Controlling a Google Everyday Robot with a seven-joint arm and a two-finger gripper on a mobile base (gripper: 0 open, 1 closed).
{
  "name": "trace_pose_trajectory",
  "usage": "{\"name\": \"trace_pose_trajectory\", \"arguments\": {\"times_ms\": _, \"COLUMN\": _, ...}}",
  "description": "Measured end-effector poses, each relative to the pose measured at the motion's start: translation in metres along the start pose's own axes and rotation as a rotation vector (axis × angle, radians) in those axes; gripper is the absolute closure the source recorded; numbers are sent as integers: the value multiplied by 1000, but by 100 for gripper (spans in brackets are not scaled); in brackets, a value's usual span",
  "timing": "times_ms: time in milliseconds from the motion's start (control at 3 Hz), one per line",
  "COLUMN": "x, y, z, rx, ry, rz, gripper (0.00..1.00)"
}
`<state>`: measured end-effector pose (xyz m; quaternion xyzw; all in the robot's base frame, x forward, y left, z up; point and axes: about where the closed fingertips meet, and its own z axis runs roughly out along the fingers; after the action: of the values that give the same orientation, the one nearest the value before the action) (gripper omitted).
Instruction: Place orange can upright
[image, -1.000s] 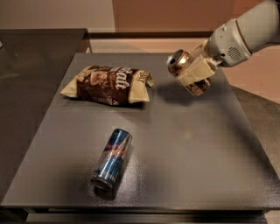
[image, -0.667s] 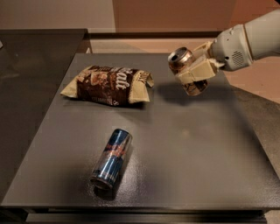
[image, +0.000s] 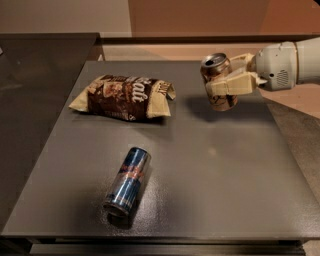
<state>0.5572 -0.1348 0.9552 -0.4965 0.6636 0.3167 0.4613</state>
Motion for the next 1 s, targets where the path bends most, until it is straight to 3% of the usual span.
{"name": "trace_pose_trajectory", "arguments": {"times_ms": 1000, "x": 37, "y": 3, "z": -22, "rx": -23, "ry": -180, "rz": 89, "gripper": 100}}
